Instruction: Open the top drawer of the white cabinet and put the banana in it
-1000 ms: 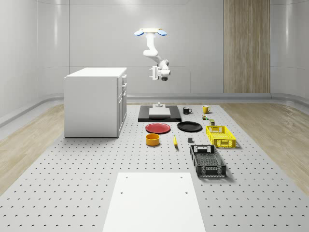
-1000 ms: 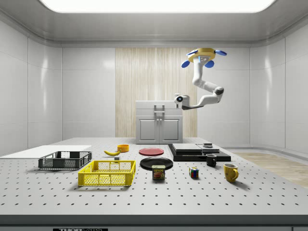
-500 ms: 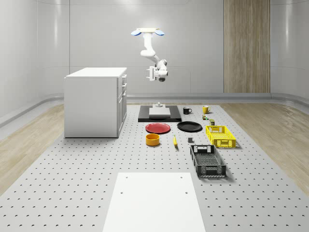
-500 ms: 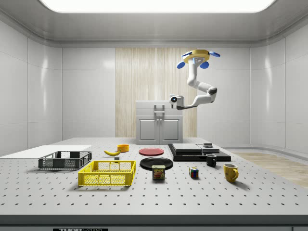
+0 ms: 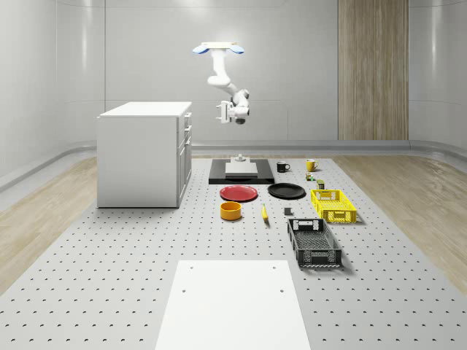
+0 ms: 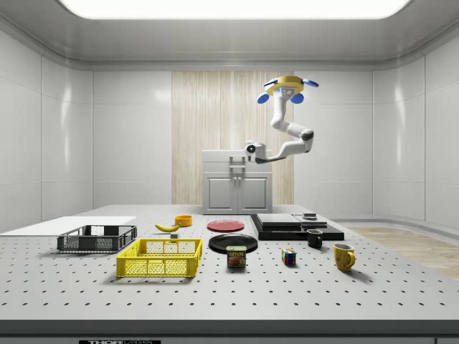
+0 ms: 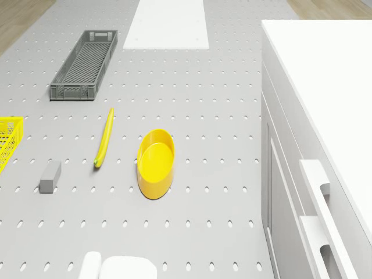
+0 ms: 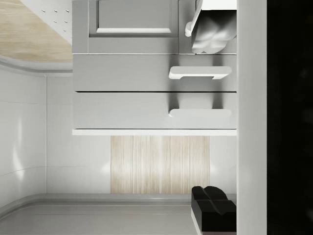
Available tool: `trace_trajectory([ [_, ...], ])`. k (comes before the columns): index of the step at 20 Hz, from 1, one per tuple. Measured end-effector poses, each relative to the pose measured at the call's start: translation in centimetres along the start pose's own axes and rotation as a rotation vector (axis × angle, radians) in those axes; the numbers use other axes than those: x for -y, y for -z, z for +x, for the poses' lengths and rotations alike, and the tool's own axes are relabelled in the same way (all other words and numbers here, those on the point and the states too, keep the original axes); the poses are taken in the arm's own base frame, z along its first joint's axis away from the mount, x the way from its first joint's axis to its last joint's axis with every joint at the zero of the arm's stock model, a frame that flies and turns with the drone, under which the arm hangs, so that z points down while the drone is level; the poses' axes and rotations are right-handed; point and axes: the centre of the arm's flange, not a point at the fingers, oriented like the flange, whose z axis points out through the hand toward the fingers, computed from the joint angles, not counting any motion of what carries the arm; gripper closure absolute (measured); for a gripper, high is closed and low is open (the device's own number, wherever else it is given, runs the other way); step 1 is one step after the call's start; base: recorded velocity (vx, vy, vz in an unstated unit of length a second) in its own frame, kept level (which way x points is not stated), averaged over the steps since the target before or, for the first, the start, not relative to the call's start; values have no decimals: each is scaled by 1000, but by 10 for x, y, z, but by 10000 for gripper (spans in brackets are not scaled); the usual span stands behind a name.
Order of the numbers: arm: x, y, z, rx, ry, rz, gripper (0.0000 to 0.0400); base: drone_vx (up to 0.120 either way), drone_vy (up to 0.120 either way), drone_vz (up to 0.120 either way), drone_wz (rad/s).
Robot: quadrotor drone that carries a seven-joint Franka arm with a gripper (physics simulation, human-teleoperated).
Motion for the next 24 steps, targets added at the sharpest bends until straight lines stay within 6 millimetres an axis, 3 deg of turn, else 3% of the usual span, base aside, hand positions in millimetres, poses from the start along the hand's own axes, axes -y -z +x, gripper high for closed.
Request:
trace_trajectory([
  [11, 0, 0, 0, 0, 0, 0, 0, 120, -33, 0, 0],
  [16, 0, -11, 0, 0, 0, 0, 0, 0, 0, 0, 0],
  [24, 0, -48, 0, 0, 0, 0, 0, 0, 0, 0, 0],
])
